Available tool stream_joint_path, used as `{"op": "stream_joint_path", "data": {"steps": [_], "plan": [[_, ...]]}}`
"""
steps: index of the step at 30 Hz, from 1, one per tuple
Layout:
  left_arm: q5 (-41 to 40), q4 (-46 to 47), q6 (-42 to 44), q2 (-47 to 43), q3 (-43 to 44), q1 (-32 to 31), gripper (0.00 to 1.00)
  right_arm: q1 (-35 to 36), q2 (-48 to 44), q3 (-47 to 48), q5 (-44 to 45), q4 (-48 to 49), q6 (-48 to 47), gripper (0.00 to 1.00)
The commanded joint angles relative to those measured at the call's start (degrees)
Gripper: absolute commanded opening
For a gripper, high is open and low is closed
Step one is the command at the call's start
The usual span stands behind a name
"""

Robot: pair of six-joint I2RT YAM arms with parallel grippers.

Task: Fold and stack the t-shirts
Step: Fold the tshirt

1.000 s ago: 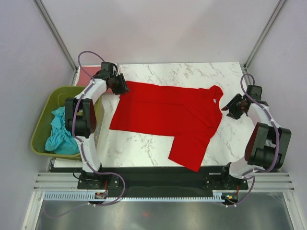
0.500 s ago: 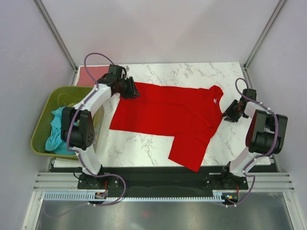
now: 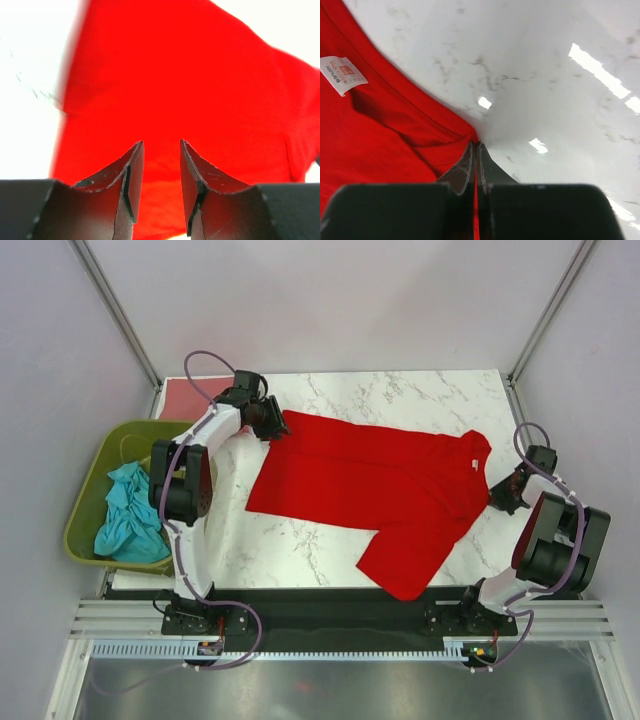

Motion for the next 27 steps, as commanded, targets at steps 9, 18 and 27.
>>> {"op": "stream_joint_path", "data": {"steps": [9,18,27], "plan": [[3.22,0.58,-1.36,4.69,7.09,-1.39,0.42,-3.06,-4.73,6.73,4.99,-9.75,-2.27,0.38],[12.18,2.34,0.58,15.41,21.06,-1.48,0.43,0.98,0.95,18.95,-6.32,-5.28,-7.64,0.43],[9.99,2.34,-1.17,25.87,30.73,-1.04,0.43,3.70,16.34,30.82,-13.90,2.02,-10.45,0.52]]}}
